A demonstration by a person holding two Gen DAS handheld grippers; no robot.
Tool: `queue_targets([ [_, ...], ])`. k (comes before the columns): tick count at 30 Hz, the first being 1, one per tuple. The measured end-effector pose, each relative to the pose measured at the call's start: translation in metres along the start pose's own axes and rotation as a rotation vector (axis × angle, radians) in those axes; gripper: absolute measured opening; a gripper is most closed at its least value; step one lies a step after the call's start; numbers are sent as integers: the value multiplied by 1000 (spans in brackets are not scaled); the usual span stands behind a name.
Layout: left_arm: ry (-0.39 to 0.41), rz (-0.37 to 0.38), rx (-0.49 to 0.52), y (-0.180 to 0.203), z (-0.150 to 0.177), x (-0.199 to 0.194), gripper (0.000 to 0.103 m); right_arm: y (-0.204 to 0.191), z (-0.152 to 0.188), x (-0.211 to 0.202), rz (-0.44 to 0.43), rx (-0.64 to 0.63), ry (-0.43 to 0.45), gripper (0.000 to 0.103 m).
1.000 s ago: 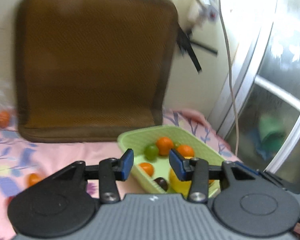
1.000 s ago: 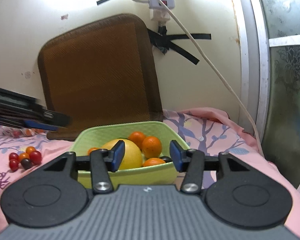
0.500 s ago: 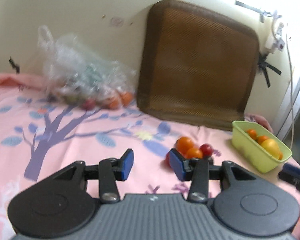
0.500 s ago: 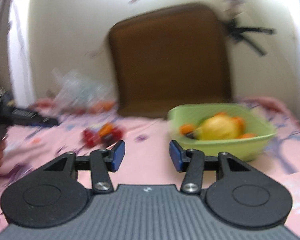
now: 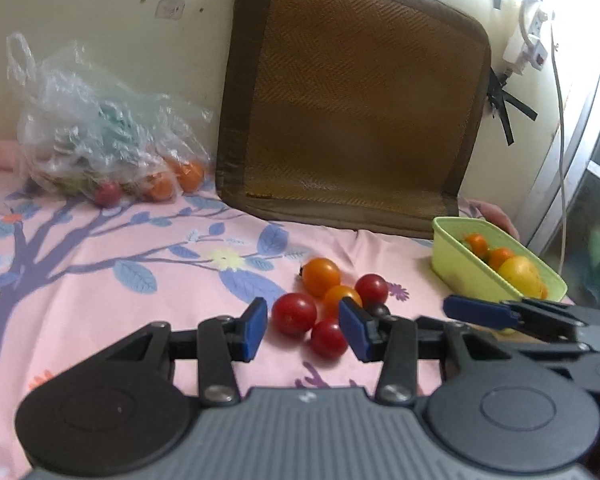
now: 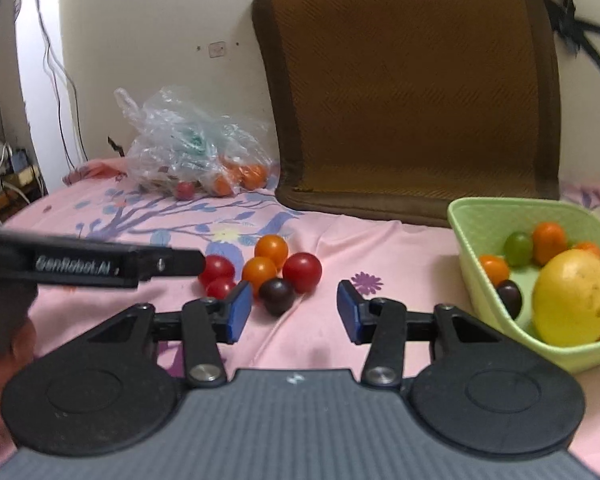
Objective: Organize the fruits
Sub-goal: 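Grasp a dark cherry tomato with the right gripper while the left grasps a red one, then carry both cherry tomatoes into the green bowl and open both grippers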
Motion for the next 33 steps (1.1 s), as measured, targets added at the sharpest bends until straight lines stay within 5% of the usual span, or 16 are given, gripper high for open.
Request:
queue_targets([
  [4,10,8,77,8,11,-7,40,-3,0,8,-17,-20,-11,36],
  [12,-12,-56,212,17,33,2,40,-4,4,32,-96,35,-74,35],
  [14,-23,-67,221,18,33,6,40,-2,7,35,-118,62,-93,26],
  [24,-57,-69,211,23,33,21,25,14,10,-27,-45,102,37,25],
  [33,-71,130,217,85,63,-15,25,20,43,-81,52,71,79,25],
])
Point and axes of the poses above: each gripper's, at about its wrist camera, not at the fingertips, and x roughly the way its jaws point, y to its right, z to its underside, the point moved 9 cm from there along x, roughly the way its jaws point, and after that the axes turned 11 degrees about -x, right-handed, at the moved point
